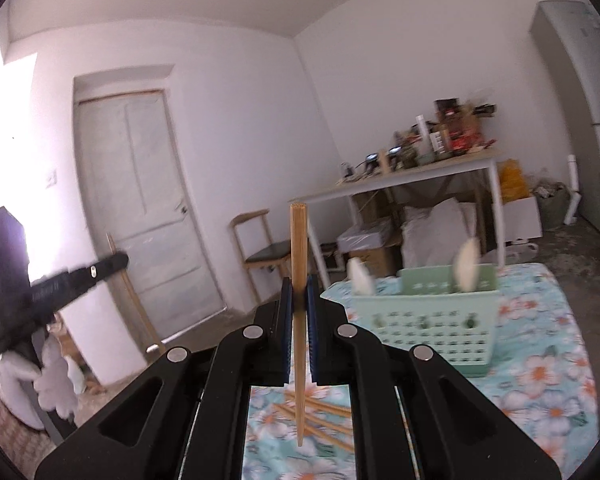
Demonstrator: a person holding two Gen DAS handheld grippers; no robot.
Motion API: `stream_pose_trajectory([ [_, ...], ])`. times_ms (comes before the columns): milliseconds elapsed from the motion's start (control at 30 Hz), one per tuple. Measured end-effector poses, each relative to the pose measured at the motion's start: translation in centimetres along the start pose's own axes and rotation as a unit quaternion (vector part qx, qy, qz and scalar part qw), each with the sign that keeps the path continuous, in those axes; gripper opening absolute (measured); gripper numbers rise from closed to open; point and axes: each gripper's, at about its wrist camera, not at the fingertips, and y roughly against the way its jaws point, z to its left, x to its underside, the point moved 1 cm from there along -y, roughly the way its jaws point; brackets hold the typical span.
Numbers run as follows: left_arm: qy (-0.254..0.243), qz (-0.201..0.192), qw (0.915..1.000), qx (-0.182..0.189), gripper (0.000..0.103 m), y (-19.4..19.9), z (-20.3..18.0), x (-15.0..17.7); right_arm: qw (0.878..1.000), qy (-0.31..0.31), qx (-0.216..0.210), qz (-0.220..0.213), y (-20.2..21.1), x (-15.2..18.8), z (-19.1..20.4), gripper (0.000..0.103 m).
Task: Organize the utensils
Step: 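Carry both held chopsticks upright toward the mint-green caddy with both tools, then lower the chopstick into the caddy and open the left tool while the right tool does likewise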
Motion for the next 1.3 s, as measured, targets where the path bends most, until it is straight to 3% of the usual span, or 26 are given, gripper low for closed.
stream_pose_trajectory([
  [233, -0.001, -0.08, 0.9937, 0.078, 0.005, -4.2, -5.2, -6.5, 0.999, -0.006, 0.025, -0.04, 3.3, -2.5, -2.9, 0.007],
  [333, 0.004, -0.089, 0.9915, 0.094, 0.005, -7.2, -6.9, -7.8, 0.998, -0.008, 0.031, -0.051, 4.1, -3.3, -3.9, 0.007],
  [500, 0.003, -0.073, 0.9925, 0.098, 0.005, -14.0, -9.5, -7.6, 0.997, -0.014, 0.037, -0.06, 4.6, -4.1, -5.5, 0.007],
  [800, 0.005, 0.014, 0.9973, 0.072, 0.005, -23.1, -10.4, -1.7, 0.997, -0.023, 0.052, -0.045, 4.0, -4.3, -8.6, 0.007],
  [900, 0.018, 0.037, 0.9967, 0.071, 0.021, -23.9, -9.6, -0.5, 0.997, -0.021, 0.057, -0.046, 3.7, -4.6, -9.3, 0.007],
  [967, 0.029, 0.036, 0.9966, 0.068, 0.038, -23.7, -8.8, -0.5, 0.997, -0.02, 0.055, -0.05, 3.5, -5.3, -9.6, 0.007],
  [1067, 0.038, 0.019, 0.997, 0.064, 0.05, -22.6, -7.9, -1.1, 0.997, -0.011, 0.052, -0.06, 3.3, -6.5, -9.6, 0.007],
  [1300, 0.074, -0.021, 0.9961, 0.044, 0.062, -16.7, -5.5, -2.2, 0.994, 0.026, 0.033, -0.101, 2.5, -11.4, -8.5, 0.007],
])
